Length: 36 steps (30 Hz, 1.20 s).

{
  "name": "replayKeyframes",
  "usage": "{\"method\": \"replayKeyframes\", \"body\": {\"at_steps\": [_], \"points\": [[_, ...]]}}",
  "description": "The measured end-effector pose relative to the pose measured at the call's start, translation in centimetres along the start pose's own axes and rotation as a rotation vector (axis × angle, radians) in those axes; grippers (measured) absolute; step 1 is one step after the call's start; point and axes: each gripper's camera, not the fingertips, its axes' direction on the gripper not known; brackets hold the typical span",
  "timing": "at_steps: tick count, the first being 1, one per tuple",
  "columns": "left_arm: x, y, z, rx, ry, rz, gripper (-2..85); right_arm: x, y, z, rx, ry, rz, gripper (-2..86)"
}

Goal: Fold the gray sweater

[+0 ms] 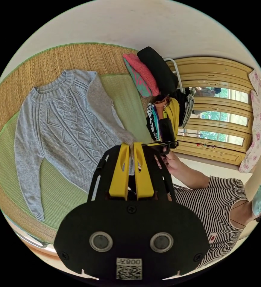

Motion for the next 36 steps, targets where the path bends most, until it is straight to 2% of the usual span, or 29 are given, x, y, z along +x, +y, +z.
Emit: {"method": "replayKeyframes", "body": {"at_steps": [15,23,29,34,36], "points": [[-11.6,-1.7,-1.9,-0.079,0.053,-0.084,2.9,3.7,-6.4,13.7,-0.164,0.300,0.054,2.4],[-17.5,-3.1,-0.1,-0.159,0.005,-0.166,2.8,7.8,-8.9,19.7,-0.294,0.392,0.075,1.8],[-21.2,-4.2,1.5,-0.193,-0.112,-0.207,2.7,10.2,-9.8,22.6,-0.368,0.465,0.064,0.9],[-22.1,-3.6,0.6,-0.116,-0.116,-0.187,2.3,10.1,-9.4,22.6,-0.378,0.494,0.025,0.2],[-22.1,-2.6,-0.4,-0.046,-0.142,-0.199,2.1,8.6,-9.1,21.1,-0.316,0.558,-0.028,0.1]]}}
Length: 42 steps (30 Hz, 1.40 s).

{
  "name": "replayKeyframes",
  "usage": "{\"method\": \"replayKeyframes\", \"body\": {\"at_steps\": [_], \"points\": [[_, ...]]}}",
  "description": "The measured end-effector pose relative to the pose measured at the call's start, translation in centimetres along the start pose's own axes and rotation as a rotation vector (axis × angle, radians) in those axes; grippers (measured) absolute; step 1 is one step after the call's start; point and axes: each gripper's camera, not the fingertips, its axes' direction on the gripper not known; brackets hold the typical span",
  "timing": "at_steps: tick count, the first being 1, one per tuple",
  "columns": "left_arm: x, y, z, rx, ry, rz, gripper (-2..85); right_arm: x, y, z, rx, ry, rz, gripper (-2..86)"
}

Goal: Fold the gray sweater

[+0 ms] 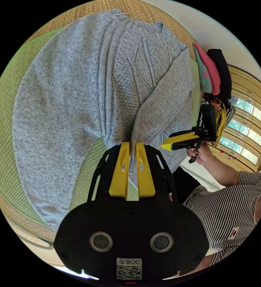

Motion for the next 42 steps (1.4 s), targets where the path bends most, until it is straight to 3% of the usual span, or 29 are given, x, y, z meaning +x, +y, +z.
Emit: {"method": "replayKeyframes", "body": {"at_steps": [6,13,21,29,32,37,42], "points": [[2.1,0.8,-3.3,0.332,0.020,0.068,1.5,-2.5,0.9,-7.3,0.295,0.361,-0.063,0.0],[9.5,-10.8,-0.6,0.317,0.034,0.369,0.3,-4.3,-1.2,-7.1,0.333,0.788,-0.099,0.0],[11.2,-19.1,3.7,0.289,-0.016,0.401,0.1,-6.8,0.2,-2.3,0.389,1.058,-0.222,0.1],[10.4,-18.2,4.2,0.336,-0.027,0.434,0.0,-5.7,2.1,-5.9,0.474,0.800,-0.077,0.0],[9.3,-17.4,3.4,0.422,-0.016,0.417,0.1,-5.9,2.6,-6.2,0.490,0.768,-0.060,0.0],[7.1,-18.1,4.9,0.351,0.014,0.389,0.0,-6.0,3.3,-6.4,0.513,0.713,-0.035,0.0],[6.0,-14.1,4.4,0.438,-0.007,0.438,0.0,-8.0,4.4,-7.0,0.568,0.727,-0.091,0.0]]}}
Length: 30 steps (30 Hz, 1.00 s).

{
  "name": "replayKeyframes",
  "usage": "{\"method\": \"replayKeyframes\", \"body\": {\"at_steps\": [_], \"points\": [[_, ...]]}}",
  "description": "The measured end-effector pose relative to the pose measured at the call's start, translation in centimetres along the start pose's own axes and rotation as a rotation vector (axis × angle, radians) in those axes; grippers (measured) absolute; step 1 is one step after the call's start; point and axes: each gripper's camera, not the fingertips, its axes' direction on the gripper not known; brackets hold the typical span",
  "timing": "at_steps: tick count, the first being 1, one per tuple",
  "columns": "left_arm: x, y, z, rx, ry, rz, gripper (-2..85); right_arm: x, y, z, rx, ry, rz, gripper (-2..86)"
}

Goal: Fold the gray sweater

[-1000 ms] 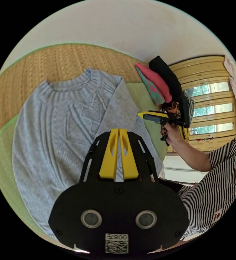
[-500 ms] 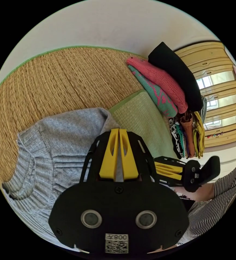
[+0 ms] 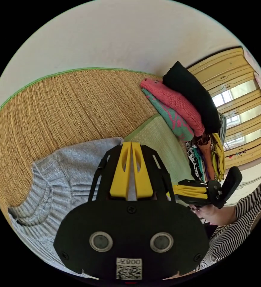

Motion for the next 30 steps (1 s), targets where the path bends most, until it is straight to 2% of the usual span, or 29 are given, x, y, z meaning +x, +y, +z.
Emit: {"method": "replayKeyframes", "body": {"at_steps": [2,4,10,11,13,19,24,25,27,30], "points": [[-0.4,1.7,0.0,0.007,-0.008,-0.014,0.0,0.2,0.0,0.8,-0.035,0.044,0.007,0.0],[-1.6,3.4,1.5,-0.088,-0.005,-0.043,0.0,0.8,0.1,1.7,-0.056,0.012,0.026,0.0],[-0.6,9.2,-1.2,0.025,0.067,-0.015,0.1,-0.5,-0.2,0.4,-0.031,0.010,0.012,0.0],[-0.5,9.9,-1.0,0.007,0.063,-0.014,0.1,-0.7,-0.3,0.6,-0.035,0.018,0.009,0.0],[-0.8,12.5,1.4,-0.164,0.025,-0.020,0.1,-0.9,-0.4,1.5,-0.087,0.036,0.003,0.0],[-1.3,22.5,-4.7,0.057,0.051,-0.130,0.1,-2.8,-1.3,0.5,-0.044,0.022,-0.041,0.0],[-3.5,34.3,-7.4,-0.033,-0.118,-0.349,0.0,-4.7,-2.2,3.0,-0.126,0.074,-0.118,0.0],[-4.6,37.1,-7.5,-0.064,-0.093,-0.424,0.0,-4.8,-2.3,3.5,-0.147,0.060,-0.125,0.0],[-5.3,40.6,-8.6,0.002,0.013,-0.469,0.1,-5.4,-2.8,3.4,-0.154,0.060,-0.143,0.1],[-5.4,46.1,-11.6,0.085,-0.020,-0.545,0.2,-6.9,-3.3,1.9,-0.114,0.064,-0.153,0.1]]}}
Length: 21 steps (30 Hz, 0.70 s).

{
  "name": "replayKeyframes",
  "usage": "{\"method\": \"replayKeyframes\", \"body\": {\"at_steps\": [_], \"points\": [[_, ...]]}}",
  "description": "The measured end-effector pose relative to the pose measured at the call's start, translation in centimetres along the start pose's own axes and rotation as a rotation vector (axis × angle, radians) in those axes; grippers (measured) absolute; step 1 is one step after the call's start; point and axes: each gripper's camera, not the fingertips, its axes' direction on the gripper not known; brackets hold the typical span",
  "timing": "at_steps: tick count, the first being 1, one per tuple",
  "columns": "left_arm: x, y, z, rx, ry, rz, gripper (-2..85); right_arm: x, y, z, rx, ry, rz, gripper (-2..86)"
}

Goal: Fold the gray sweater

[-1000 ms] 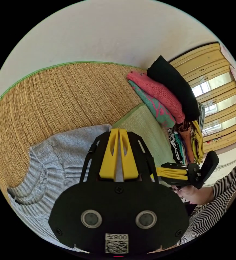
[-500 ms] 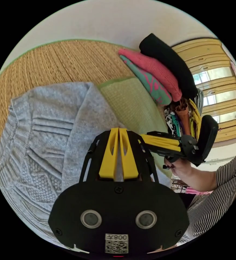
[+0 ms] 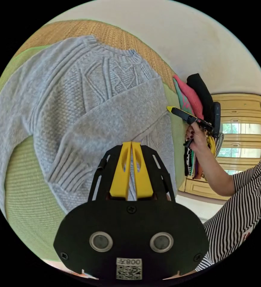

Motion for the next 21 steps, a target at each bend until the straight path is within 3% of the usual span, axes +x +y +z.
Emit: {"method": "replayKeyframes", "body": {"at_steps": [5,11,16,21], "points": [[-6.5,8.6,-5.5,0.138,0.043,-0.219,0.6,-5.6,-0.9,-0.4,-0.021,-0.152,-0.110,0.0],[-16.9,22.0,-13.7,0.481,0.101,-0.637,3.7,-16.1,-1.2,3.0,-0.175,-0.348,-0.367,0.0],[-25.3,32.6,-18.0,0.735,0.162,-0.935,8.1,-21.1,-1.9,5.8,-0.259,-0.373,-0.437,-0.2],[-29.8,38.1,-19.1,0.873,0.242,-1.051,8.9,-23.5,-2.8,8.4,-0.347,-0.335,-0.449,-0.4]]}}
